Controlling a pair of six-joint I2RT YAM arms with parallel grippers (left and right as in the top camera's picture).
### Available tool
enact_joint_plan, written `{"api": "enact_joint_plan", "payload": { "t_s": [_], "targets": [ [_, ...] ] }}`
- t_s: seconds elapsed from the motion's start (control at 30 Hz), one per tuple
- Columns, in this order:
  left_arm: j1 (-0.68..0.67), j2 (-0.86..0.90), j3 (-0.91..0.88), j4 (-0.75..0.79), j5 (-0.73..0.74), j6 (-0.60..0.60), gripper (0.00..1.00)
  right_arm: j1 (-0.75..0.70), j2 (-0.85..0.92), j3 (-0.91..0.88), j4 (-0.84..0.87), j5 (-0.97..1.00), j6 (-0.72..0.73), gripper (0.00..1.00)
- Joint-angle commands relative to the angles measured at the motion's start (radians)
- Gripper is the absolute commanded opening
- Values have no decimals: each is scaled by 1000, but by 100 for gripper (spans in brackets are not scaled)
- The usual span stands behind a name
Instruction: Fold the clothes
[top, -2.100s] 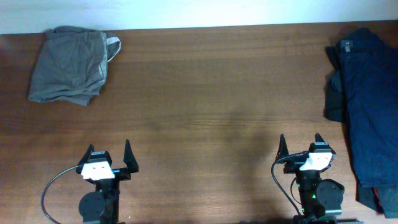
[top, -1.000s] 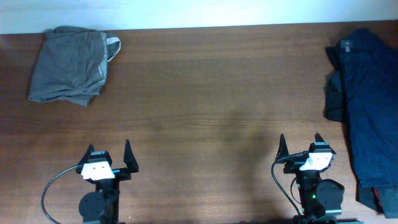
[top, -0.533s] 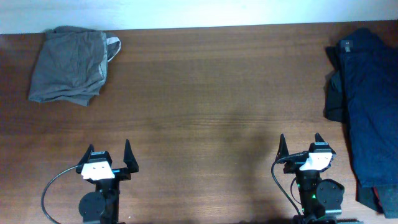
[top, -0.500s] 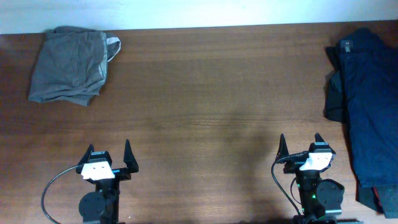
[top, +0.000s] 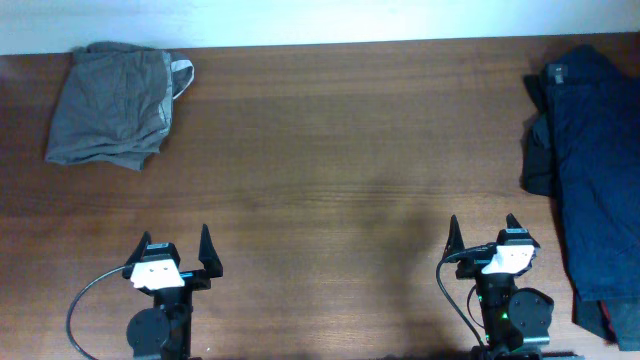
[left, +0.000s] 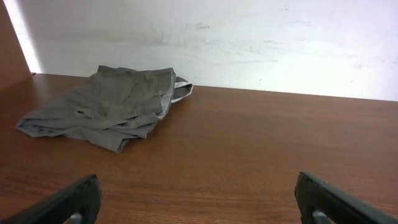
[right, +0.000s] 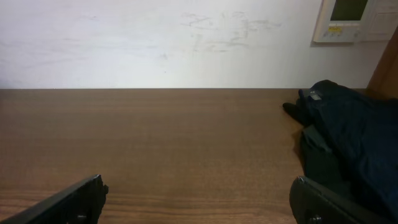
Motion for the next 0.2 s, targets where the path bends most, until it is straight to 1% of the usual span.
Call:
{"api": "enact_joint_plan", "payload": {
  "t_s": [0.0, 0.17],
  "targets": [
    [3, -10, -5, -2, 18, 23, 99, -6, -10, -5, -6, 16, 11, 99],
    [3, -10, -5, -2, 18, 23, 99, -6, -10, -5, -6, 16, 11, 99]
  ]
}}
